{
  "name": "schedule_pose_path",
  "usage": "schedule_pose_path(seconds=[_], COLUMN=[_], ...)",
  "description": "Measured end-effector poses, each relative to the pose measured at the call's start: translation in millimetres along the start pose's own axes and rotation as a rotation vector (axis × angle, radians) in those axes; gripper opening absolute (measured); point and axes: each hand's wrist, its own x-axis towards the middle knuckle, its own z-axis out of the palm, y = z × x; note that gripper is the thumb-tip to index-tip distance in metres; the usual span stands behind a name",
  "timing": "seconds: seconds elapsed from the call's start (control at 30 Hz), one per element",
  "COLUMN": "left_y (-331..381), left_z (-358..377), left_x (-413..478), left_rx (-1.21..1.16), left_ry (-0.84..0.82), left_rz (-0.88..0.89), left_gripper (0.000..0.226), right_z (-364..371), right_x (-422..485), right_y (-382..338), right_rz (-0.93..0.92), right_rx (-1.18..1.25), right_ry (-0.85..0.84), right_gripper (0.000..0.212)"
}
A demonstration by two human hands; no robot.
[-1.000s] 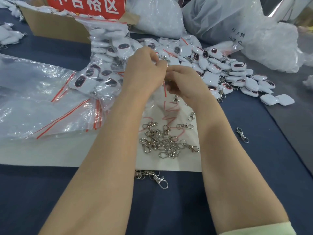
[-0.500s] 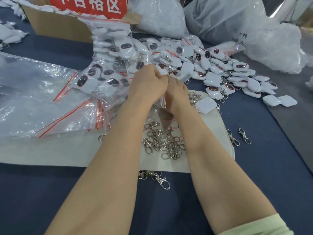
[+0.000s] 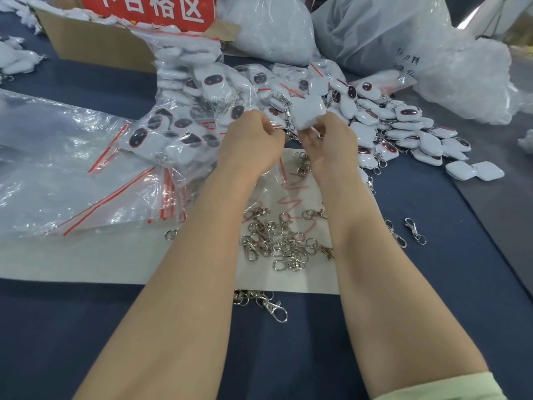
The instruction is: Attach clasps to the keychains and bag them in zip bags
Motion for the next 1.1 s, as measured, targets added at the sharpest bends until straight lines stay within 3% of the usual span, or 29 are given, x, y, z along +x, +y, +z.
schedule_pose_path(seconds=[0.07,0.2,0.4,0.53,0.67,0.73,0.9,1.1], left_y=[0.6,0.5,1.3,0.8,1.1,1.7,2.4,3.2], left_z=[-0.1,-0.1,0.0,0.4,0.4,0.3,0.0,-0.3], left_x=[-0.6,-1.0,-1.8,-2.4,-1.9,-1.6,-2.7,-3.4], left_rx=[0.005,0.018,0.030,0.033,0.029,0.031,0.031,0.038], left_ry=[0.000,-0.006,-0.005,-0.010,-0.001,-0.005,-0.016,-0.019], left_rz=[-0.008,-0.011,-0.019,-0.015,-0.019,-0.021,-0.020,-0.028], left_gripper=[0.019,0.019,0.020,0.021,0.020,0.020,0.021,0.022], right_z=[-0.7,0.3,-2.0,0.5,-0.7,-2.6,-5.5,-8.7], right_x=[-2.3,-4.8,-0.9,-2.8,-0.8,0.8,3.0,2.2], right_y=[-4.1,-3.5,-7.9,-3.6,3.9,4.0,5.1,9.8], right_rz=[0.137,0.226,0.270,0.200,0.136,0.091,0.113,-0.020], right_rx=[0.340,0.465,0.282,0.203,-0.026,-0.088,0.033,-0.182], right_ry=[-0.062,-0.054,-0.123,-0.145,-0.122,-0.113,-0.152,-0.256], right_gripper=[0.013,0.014,0.035,0.025,0.046,0.040,0.016,0.007])
